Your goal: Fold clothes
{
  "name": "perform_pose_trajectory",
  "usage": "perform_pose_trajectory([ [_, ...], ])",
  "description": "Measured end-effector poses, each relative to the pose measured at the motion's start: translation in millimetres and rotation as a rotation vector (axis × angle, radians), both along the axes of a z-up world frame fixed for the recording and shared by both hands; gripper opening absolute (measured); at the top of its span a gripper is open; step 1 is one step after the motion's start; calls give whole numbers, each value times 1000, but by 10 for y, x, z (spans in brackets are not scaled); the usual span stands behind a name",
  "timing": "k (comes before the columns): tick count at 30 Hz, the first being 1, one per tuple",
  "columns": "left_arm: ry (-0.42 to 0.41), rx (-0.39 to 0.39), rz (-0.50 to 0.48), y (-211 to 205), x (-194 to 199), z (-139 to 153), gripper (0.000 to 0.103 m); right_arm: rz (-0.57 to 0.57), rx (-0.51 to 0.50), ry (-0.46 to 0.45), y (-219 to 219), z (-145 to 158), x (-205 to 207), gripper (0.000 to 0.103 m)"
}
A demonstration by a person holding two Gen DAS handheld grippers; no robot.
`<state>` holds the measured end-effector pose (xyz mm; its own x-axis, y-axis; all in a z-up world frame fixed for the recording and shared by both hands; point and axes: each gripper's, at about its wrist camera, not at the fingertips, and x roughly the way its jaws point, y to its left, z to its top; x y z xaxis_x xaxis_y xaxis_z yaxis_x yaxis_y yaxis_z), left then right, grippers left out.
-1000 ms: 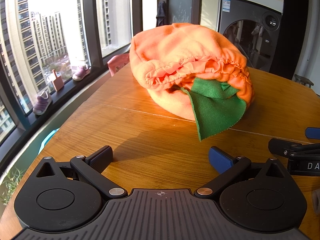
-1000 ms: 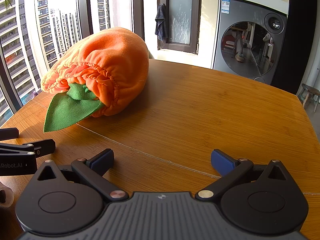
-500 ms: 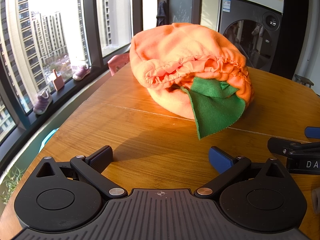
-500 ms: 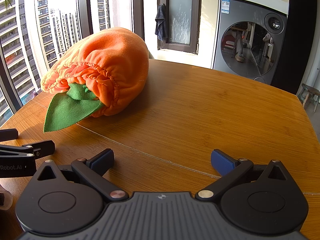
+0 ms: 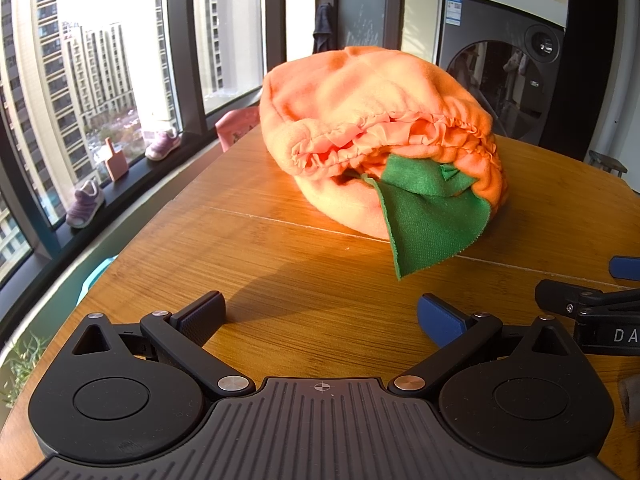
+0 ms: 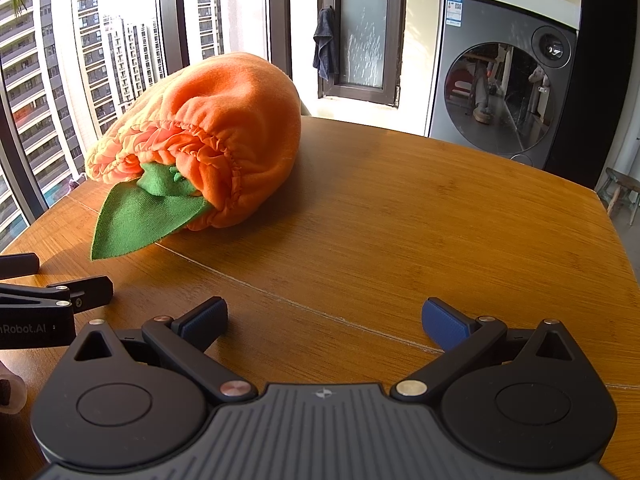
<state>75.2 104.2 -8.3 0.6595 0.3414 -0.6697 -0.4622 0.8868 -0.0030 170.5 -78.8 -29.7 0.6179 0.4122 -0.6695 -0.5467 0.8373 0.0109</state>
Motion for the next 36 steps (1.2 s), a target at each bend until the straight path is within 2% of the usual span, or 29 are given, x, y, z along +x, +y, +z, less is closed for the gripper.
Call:
perform_pose_trajectory([
  [36, 2, 6, 8, -98, -76, -15, 103, -1, 0, -2, -33, -3, -4, 103],
])
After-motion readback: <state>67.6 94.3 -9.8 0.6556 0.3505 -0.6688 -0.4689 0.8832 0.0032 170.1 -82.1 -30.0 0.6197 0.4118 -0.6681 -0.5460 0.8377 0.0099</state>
